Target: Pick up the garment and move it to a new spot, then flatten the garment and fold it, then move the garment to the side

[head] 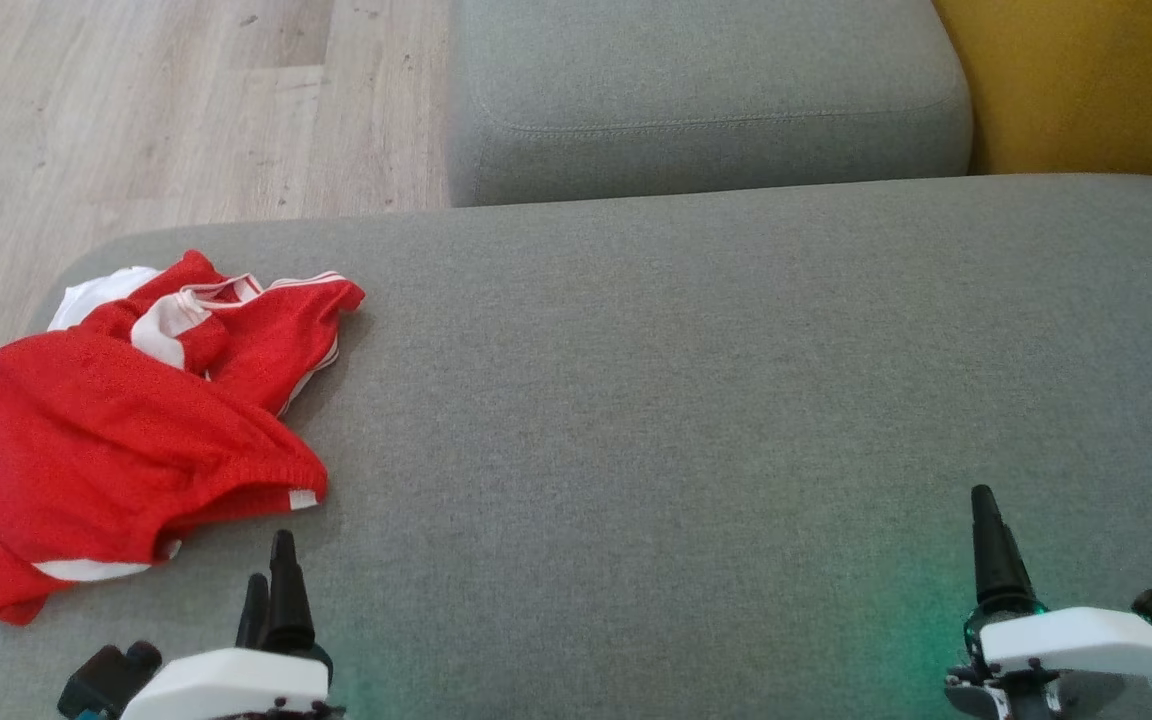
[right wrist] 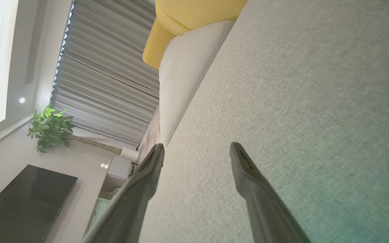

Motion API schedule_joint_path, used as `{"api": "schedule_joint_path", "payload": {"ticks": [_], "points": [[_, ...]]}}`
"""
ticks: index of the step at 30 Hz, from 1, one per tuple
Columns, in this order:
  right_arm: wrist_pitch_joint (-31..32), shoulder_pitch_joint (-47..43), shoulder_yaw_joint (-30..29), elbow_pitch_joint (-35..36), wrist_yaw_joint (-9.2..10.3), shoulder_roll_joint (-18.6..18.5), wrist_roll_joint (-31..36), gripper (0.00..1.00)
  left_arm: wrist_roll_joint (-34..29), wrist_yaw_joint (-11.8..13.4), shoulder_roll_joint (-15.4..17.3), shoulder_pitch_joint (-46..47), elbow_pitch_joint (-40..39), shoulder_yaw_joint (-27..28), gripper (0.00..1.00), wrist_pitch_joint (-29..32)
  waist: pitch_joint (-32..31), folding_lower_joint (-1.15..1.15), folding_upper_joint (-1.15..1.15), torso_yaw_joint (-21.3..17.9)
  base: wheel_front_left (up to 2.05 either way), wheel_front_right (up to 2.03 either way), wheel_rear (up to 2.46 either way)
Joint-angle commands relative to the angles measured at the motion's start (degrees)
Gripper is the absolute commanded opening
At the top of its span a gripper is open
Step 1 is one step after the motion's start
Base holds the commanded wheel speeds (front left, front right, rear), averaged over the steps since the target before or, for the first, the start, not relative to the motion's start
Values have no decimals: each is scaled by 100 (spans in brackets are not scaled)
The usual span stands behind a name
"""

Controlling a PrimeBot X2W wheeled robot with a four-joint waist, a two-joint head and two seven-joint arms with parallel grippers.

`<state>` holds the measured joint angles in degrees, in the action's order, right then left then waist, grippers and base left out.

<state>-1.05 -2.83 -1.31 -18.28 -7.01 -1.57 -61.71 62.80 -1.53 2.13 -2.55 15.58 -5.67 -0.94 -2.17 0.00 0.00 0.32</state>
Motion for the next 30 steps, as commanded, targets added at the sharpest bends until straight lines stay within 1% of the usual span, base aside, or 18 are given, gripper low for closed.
{"api": "schedule_joint_path", "payload": {"ticks": [1, 11, 15, 25, 30], "points": [[-80, 170, 108, 233, -19, -70, 230, 100, -230, 32, 42, 230, -241, 5, 100, -81, -9, 0, 0, -2, 0, 0, 0], [-249, 143, 269, 329, -22, -78, 975, 100, -948, 178, 46, 243, -355, -214, 100, -251, -58, 0, 0, 11, 0, 0, 0], [-300, 131, 310, 346, -23, -80, 1190, 100, -1109, 240, 48, 242, -384, -263, 100, -302, -79, 0, 0, 21, 0, 0, 0], [-469, 99, 317, 423, -27, -88, 1969, 100, -1691, 404, 52, 225, -388, -430, 100, -472, -161, 0, 0, 39, 0, 0, 0], [-553, 66, 391, 462, -29, -92, 2331, 100, -2090, 456, 54, 246, -446, -548, 100, -558, -197, 0, 0, 52, 0, 0, 0]]}}
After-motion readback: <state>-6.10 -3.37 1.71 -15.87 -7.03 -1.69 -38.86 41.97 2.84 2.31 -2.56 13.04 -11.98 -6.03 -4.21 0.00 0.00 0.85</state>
